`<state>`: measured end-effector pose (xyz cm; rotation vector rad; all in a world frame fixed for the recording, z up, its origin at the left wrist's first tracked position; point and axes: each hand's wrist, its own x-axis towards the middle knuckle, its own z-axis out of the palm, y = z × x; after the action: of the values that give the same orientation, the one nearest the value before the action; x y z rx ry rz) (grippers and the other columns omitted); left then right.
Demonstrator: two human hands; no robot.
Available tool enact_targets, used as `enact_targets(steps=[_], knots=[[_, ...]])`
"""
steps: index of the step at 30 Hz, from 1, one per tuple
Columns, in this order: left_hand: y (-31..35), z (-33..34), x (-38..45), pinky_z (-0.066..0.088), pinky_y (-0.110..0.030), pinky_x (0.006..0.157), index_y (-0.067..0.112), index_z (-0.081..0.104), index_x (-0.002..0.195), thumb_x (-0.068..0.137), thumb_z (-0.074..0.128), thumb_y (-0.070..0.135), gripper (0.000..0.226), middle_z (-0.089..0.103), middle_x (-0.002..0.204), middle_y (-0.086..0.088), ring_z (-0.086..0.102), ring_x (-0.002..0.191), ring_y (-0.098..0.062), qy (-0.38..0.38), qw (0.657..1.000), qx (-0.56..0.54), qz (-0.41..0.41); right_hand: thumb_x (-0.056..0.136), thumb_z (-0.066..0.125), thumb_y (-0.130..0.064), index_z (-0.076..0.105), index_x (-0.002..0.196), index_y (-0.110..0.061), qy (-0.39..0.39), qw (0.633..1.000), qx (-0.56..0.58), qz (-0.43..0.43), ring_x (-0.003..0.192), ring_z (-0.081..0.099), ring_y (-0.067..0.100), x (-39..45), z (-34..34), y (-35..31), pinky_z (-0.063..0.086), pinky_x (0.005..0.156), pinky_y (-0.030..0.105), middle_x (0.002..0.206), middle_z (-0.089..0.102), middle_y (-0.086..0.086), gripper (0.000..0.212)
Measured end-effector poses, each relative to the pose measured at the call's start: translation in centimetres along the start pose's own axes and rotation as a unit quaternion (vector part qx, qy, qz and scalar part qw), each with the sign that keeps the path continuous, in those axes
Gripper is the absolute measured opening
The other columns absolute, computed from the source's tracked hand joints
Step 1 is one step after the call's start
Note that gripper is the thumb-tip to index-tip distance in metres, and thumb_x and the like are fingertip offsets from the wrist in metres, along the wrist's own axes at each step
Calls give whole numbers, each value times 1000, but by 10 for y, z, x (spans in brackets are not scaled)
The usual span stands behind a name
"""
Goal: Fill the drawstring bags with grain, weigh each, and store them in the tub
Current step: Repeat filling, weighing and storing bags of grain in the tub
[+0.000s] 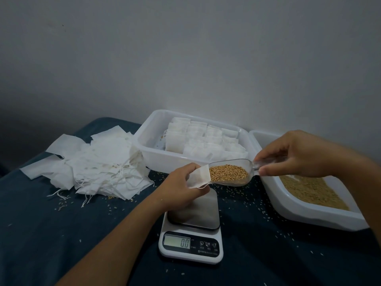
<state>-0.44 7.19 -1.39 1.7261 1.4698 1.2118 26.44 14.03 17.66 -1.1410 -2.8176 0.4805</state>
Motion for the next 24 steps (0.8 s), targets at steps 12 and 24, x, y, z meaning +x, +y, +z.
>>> enact_targets(steps=[12, 24], knots=[[-3, 1, 1, 54, -27, 86, 31, 66, 117, 89, 81, 31, 32, 72, 109, 15, 66, 98, -3, 1, 1000, -14, 10, 65, 77, -66, 79, 96, -52, -8, 1000, -12, -4, 89, 71, -11, 2, -6, -2, 54, 83, 22, 92, 75, -32, 34], [-6, 2, 2, 55, -25, 84, 31, 66, 116, 88, 82, 32, 32, 72, 110, 13, 66, 99, -4, 0, 1000, -25, 11, 65, 76, -67, 78, 94, -54, -13, 1000, -15, -2, 89, 70, -12, 2, -9, -3, 52, 81, 19, 93, 75, -32, 33]])
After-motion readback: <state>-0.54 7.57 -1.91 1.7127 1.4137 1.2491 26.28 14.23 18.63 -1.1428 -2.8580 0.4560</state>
